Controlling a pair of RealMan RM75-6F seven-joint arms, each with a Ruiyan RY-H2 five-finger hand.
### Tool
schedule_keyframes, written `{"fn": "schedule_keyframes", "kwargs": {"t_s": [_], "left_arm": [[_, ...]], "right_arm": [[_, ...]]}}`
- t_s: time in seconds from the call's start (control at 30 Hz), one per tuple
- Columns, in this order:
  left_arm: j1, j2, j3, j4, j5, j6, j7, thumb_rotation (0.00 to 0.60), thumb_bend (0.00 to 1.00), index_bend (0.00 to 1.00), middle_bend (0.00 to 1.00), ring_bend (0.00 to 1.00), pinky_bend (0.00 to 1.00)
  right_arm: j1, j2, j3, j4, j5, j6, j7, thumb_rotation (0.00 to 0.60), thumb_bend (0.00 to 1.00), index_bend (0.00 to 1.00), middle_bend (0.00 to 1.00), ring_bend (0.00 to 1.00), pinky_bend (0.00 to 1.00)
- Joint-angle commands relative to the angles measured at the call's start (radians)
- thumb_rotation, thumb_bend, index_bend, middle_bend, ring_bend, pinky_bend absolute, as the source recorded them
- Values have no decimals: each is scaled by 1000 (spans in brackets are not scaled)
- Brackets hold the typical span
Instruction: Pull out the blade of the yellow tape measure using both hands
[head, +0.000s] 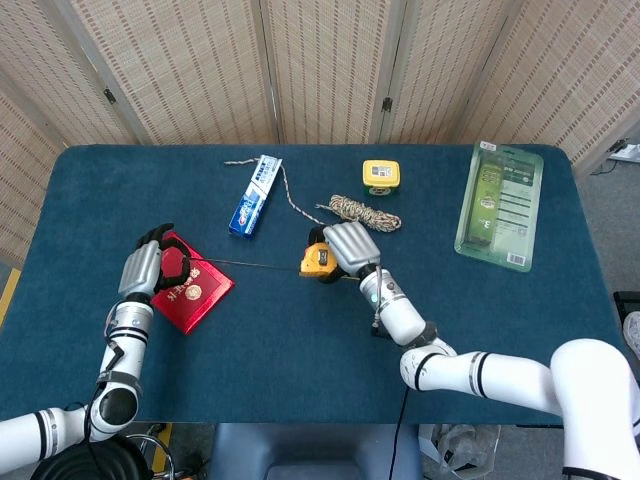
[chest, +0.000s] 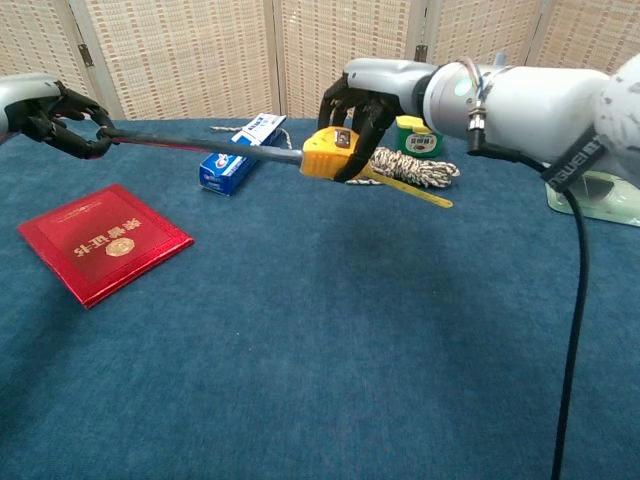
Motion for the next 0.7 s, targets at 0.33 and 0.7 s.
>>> {"fn": "schedule_keyframes", "kwargs": {"t_s": [0.33,0.7], "left_arm": [[35,73,12,33,-9,-70,-66,600,619,653,130,59,31],[49,119,31,65,-12,-131,-108,600,618,654,130,59,24]], "right_arm": [[-99,135,-46,-93,-74,34,53,600,149,537,495,409,272],[-181,231,-81,-122,-148,35,123,600,149,538,495,410,272]]}}
